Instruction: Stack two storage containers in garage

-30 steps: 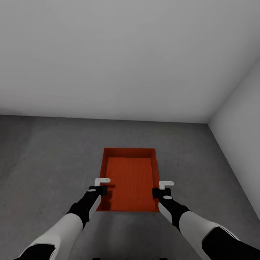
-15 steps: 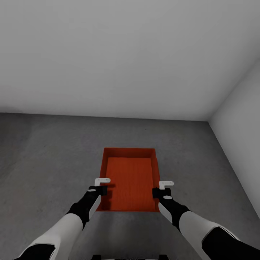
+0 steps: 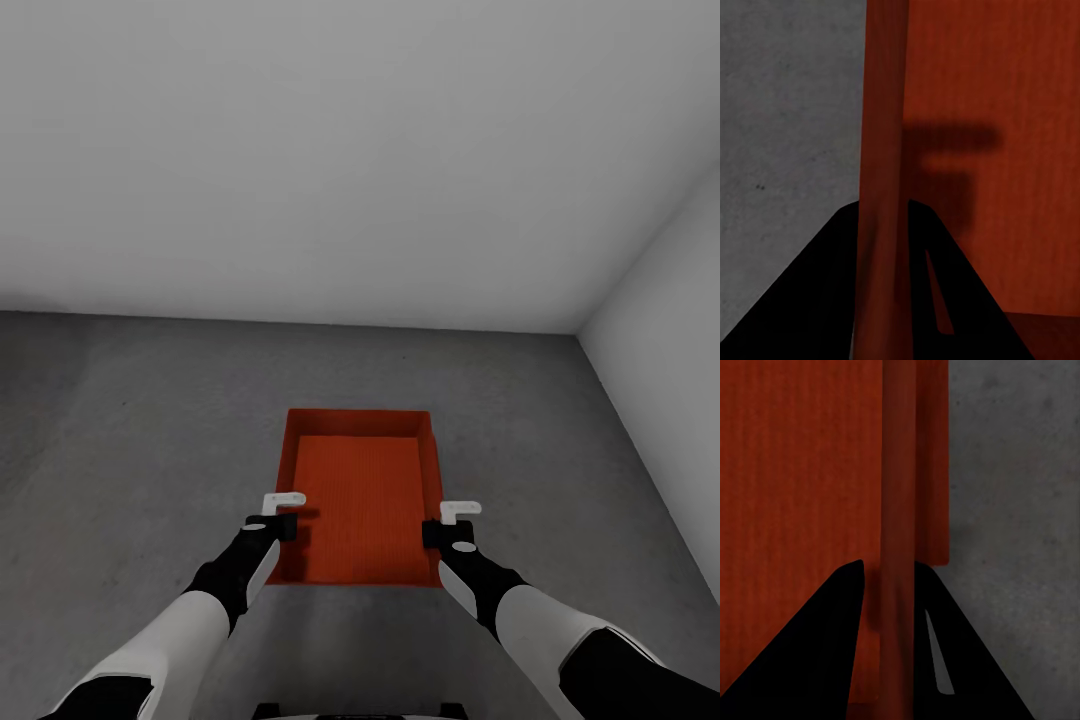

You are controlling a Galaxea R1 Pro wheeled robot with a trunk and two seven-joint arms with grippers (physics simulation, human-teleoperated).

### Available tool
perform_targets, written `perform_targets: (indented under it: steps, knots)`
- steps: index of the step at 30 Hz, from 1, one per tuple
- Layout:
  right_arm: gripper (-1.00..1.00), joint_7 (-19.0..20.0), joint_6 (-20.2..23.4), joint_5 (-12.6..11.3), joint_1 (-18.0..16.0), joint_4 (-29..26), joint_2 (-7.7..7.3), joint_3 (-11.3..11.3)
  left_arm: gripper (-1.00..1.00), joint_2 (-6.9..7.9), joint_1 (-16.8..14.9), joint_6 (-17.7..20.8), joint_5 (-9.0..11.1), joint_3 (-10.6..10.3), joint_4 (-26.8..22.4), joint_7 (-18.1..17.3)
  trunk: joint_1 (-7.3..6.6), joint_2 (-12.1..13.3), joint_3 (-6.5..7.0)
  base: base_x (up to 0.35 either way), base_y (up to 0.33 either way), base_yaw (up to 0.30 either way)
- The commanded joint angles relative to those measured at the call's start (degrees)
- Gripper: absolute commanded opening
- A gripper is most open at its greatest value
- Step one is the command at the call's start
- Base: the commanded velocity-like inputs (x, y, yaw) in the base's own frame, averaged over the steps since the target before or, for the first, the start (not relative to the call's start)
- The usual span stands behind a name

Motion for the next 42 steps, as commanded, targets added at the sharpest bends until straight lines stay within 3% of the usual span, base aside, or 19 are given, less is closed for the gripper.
perform_targets:
  steps: [1,23,34,42]
  knots:
    - [-1.0,-0.02,-1.04,0.41,-0.1,-0.14,-0.02,-0.58,-1.0,2.46,0.02,0.41,-0.29,-0.23,1.03,0.38,0.03,-0.1,-0.07,0.0,0.0,0.0]
    - [-1.0,-0.02,-1.03,0.4,-0.1,-0.14,-0.02,-0.58,-1.0,2.43,0.02,0.52,-0.15,-0.15,0.86,0.38,0.03,-0.1,-0.07,0.009,-0.028,0.0]
    - [-1.0,-0.02,-1.04,0.38,-0.1,-0.14,-0.02,-0.58,-1.0,2.43,0.02,0.52,0.05,0.0,0.86,0.38,0.03,-0.1,-0.07,0.0,-0.222,0.0]
    - [-1.0,-0.02,-1.05,0.39,-0.1,-0.14,-0.02,-0.59,-1.0,2.49,0.02,0.5,0.05,0.03,0.85,0.39,0.03,-0.1,-0.07,0.0,-0.04,0.0]
